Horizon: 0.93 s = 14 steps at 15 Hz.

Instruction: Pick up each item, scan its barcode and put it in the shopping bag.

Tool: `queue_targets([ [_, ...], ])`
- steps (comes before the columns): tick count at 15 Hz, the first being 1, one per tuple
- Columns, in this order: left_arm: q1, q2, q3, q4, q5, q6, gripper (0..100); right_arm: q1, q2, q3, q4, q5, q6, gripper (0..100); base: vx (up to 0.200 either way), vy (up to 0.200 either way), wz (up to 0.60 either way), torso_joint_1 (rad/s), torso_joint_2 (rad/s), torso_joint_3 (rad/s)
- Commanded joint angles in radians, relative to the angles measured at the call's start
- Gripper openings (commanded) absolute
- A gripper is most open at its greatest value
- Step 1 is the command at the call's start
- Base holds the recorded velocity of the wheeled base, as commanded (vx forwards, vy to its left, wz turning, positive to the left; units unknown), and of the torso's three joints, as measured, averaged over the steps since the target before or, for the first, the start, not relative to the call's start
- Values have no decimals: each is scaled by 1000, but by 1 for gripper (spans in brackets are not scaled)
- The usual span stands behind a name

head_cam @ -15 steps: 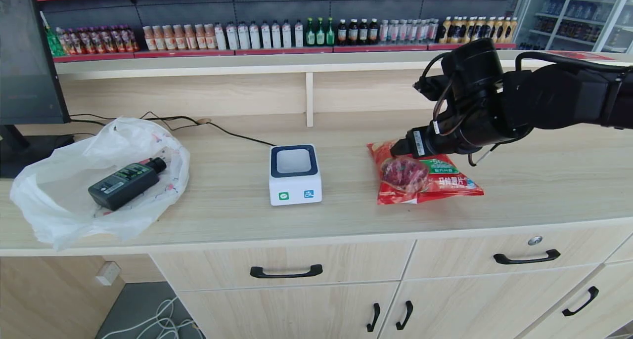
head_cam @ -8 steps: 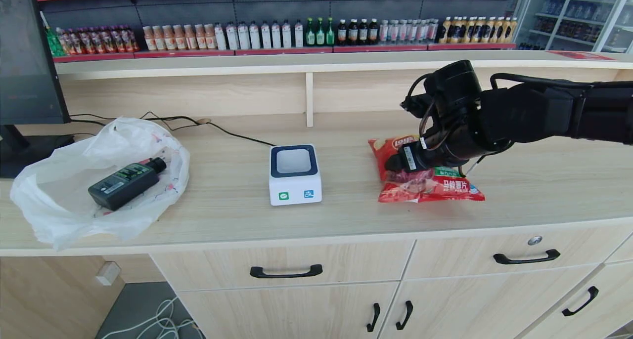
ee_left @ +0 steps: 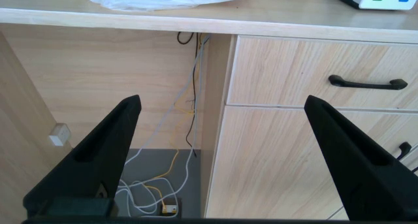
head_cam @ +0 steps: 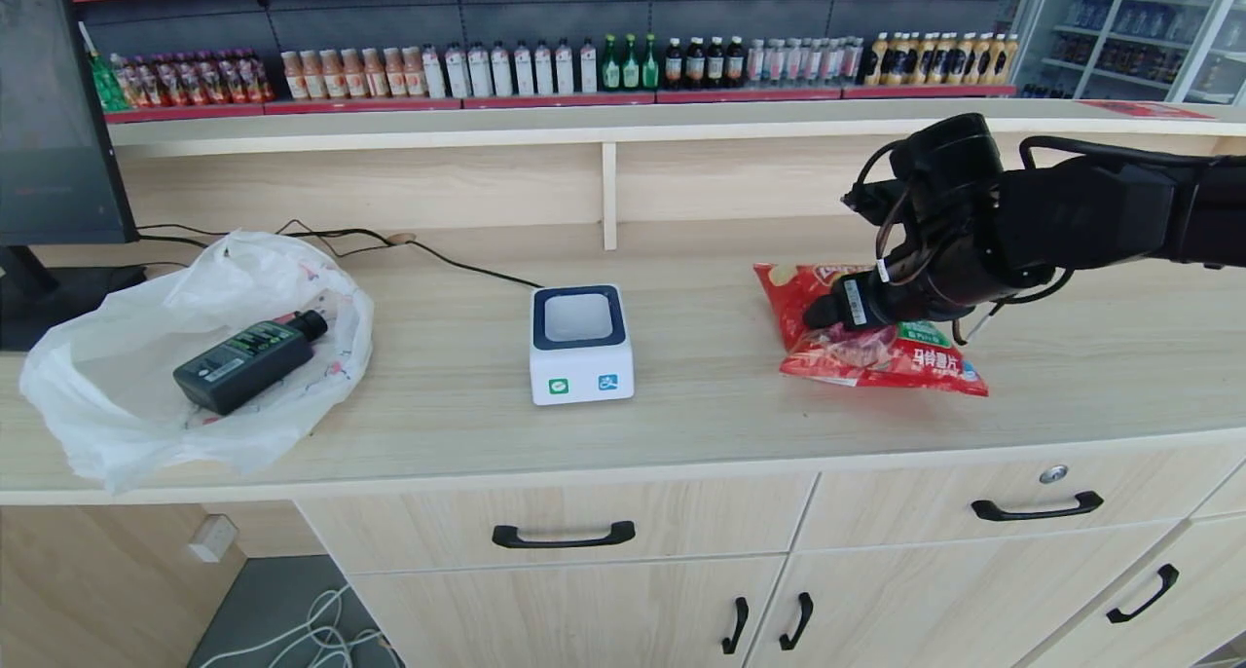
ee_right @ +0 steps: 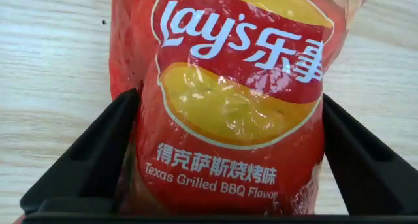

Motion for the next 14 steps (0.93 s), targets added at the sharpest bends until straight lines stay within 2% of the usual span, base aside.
queue_targets([
  [1,0,0,0,0,1,0,100,8,-14,13,1,-1,54,100,0,0,0,0,0,0],
  [4,0,0,0,0,-1,0,100,11,-16,36,-2,-19,93,100,0,0,0,0,0,0],
  [5,0,0,0,0,1,0,100,11,-16,34,-2,-17,93,0,0,0,0,0,0,0],
  [14,0,0,0,0,1,0,100,11,-28,31,-43,-16,90,0,0,0,0,0,0,0],
])
